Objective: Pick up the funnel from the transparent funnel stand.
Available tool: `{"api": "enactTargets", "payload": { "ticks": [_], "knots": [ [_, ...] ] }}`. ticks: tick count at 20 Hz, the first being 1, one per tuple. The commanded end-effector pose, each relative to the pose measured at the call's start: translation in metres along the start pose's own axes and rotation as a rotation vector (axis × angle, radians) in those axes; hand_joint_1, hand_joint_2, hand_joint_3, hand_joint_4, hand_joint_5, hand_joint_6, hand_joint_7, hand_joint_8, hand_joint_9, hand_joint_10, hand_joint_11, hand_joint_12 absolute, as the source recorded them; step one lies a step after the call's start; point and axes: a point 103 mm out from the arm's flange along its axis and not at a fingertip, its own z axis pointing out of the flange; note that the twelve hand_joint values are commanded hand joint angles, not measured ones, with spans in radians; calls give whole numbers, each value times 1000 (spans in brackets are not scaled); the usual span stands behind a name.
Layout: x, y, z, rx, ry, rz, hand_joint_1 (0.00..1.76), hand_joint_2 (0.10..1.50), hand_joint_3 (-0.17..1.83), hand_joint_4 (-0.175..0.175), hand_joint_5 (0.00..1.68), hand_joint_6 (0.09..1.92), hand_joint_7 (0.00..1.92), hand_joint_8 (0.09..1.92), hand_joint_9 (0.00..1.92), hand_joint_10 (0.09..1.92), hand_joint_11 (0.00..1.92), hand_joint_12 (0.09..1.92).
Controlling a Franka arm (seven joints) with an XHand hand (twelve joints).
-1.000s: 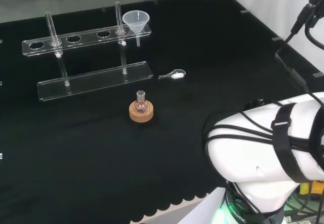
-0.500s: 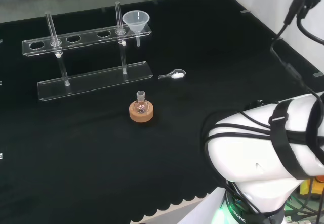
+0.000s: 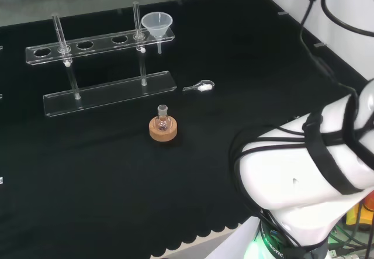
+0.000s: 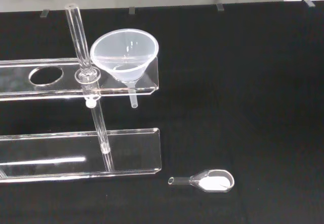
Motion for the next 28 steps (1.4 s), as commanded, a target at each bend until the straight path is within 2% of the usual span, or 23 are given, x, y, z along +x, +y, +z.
{"api": "enactTargets", "payload": {
  "ticks": [1, 6, 12, 22, 28],
  "knots": [
    [-21, 76, 21, 19, 40, -15, 5, 1186, 355, -23, 303, 87, 10, 548, 214, 646, 27, 1372],
    [-25, 114, 44, 55, 41, -27, 21, 1181, 337, -28, 296, 87, 8, 546, 212, 650, 20, 1383],
    [-9, 142, 79, 139, 25, -42, 57, 1169, 316, -32, 284, 87, 7, 546, 210, 655, 15, 1389],
    [32, 166, 109, 213, -19, -98, 208, 1091, 261, -38, 258, 87, 39, 591, 237, 693, 13, 1400],
    [42, 175, 120, 266, -50, -97, 298, 1026, 231, -44, 248, 87, 28, 618, 233, 707, 10, 1418]
  ]
}}
